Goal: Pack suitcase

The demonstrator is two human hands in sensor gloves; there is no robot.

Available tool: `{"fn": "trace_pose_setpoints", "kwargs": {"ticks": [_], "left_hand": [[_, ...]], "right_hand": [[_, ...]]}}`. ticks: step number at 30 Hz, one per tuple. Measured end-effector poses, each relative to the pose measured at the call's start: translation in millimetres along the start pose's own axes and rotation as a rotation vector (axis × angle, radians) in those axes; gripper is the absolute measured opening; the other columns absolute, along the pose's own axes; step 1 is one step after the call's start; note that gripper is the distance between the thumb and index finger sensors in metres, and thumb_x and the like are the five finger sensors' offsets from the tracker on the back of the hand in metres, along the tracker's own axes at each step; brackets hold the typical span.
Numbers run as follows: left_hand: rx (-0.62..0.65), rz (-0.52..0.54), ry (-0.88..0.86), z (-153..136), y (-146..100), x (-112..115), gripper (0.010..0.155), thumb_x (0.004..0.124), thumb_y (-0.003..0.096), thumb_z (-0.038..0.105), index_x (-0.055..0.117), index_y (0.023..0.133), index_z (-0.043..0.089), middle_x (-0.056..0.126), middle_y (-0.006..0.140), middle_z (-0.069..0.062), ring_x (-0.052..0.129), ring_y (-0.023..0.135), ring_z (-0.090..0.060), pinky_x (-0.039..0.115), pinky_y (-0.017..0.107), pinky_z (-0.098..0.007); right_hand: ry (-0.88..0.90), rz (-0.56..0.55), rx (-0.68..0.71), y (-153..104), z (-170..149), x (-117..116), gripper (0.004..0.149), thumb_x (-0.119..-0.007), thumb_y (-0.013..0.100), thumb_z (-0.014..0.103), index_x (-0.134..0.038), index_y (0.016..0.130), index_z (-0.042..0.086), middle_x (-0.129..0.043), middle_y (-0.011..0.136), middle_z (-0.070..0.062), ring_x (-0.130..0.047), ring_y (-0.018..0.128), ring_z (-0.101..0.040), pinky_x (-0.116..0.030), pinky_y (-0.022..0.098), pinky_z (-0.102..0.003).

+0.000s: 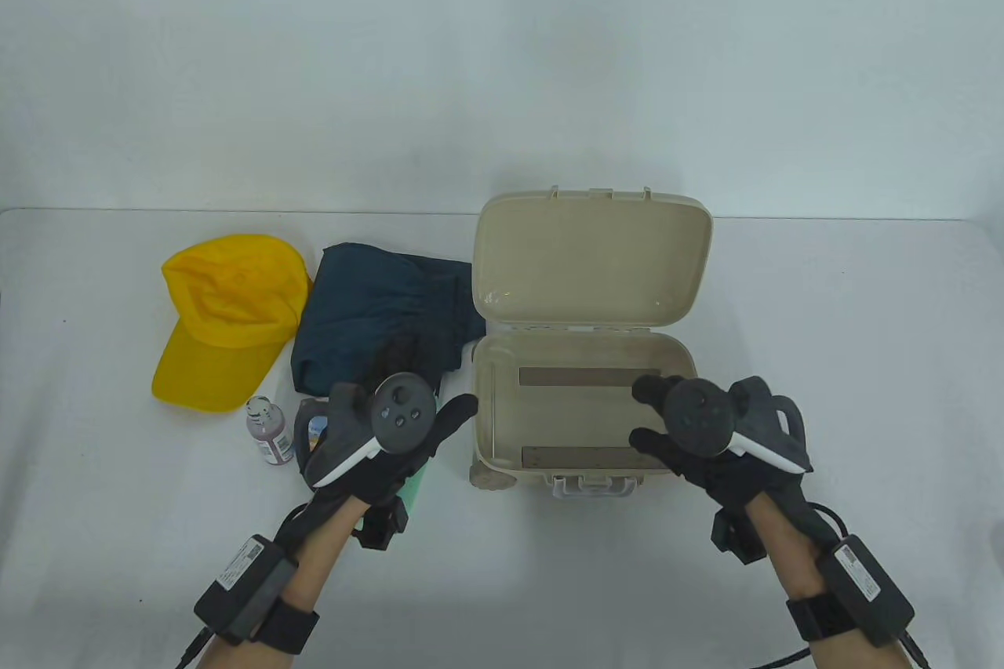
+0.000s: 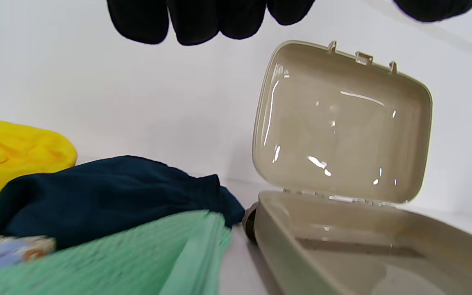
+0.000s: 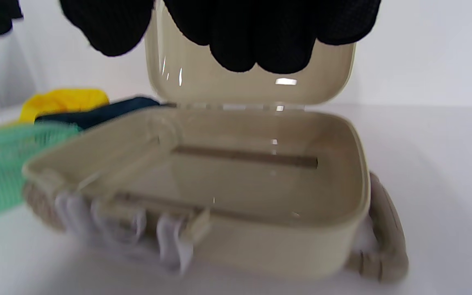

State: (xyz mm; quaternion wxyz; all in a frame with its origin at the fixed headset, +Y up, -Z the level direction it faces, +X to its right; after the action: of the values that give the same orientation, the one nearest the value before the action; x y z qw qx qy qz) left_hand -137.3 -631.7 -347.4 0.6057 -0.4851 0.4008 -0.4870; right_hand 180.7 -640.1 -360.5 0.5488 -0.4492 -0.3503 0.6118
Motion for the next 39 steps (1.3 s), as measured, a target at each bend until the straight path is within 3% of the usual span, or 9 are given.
{"fn": "trace_pose_setpoints", "kwargs": {"ticks": [7,14,17,29,39], "left_hand": [[-0.015,-0.005,0.043,-17,-21,16,0.084,0.056,0.0524,0.067,0.03,0.119,0.023,0.036,0.126,-0.012,0.046,0.116,-0.04,0.051,0.08,-0.058],[-0.02,-0.004,0.008,-23,-22,17,0.083,0.056,0.0523,0.067,0.03,0.118,0.024,0.037,0.126,-0.013,0.046,0.116,-0.04,0.051,0.08,-0.058],[-0.018,-0.012,0.023,-24,-22,20,0.083,0.056,0.0523,0.067,0.031,0.118,0.024,0.037,0.126,-0.013,0.046,0.116,-0.04,0.051,0.08,-0.058],[-0.011,-0.021,0.02,-23,-22,21,0.083,0.057,0.0523,0.066,0.03,0.118,0.023,0.037,0.126,-0.013,0.046,0.116,-0.041,0.05,0.081,-0.057],[-0.014,-0.025,0.022,-24,-22,22,0.083,0.057,0.0523,0.066,0.03,0.118,0.023,0.037,0.126,-0.013,0.044,0.116,-0.041,0.048,0.081,-0.057]], "right_hand": [[-0.172,0.133,0.016,4,15,-56,0.068,-0.075,0.051,0.05,-0.05,0.109,0.024,-0.07,0.108,-0.001,-0.077,0.098,-0.029,-0.064,0.075,-0.054],[-0.355,0.156,-0.006,9,18,-86,0.058,-0.078,0.053,0.036,-0.053,0.105,0.029,-0.074,0.103,0.004,-0.08,0.093,-0.023,-0.066,0.075,-0.05],[-0.405,0.086,-0.014,11,19,-86,0.048,-0.075,0.054,0.032,-0.059,0.099,0.034,-0.08,0.095,0.008,-0.086,0.086,-0.018,-0.07,0.074,-0.046],[-0.369,0.133,-0.047,15,2,-81,0.046,-0.078,0.049,0.036,-0.067,0.094,0.036,-0.087,0.09,0.011,-0.092,0.08,-0.015,-0.077,0.07,-0.04],[-0.322,0.179,-0.173,10,-39,-78,0.045,-0.079,0.048,0.037,-0.07,0.092,0.036,-0.089,0.088,0.011,-0.093,0.078,-0.015,-0.079,0.069,-0.04]]}}
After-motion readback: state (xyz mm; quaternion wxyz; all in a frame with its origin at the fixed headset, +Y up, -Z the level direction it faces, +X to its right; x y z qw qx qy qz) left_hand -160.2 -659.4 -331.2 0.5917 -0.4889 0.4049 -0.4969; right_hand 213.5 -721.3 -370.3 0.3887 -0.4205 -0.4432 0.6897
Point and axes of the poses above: the tracker on the back of each hand, its own z axis roughly to the thumb side, its own y axis roughly from the wrist to the fingertips, x = y × z, the point moved 3 cm from there along y, roughly from the wrist to the fingertips
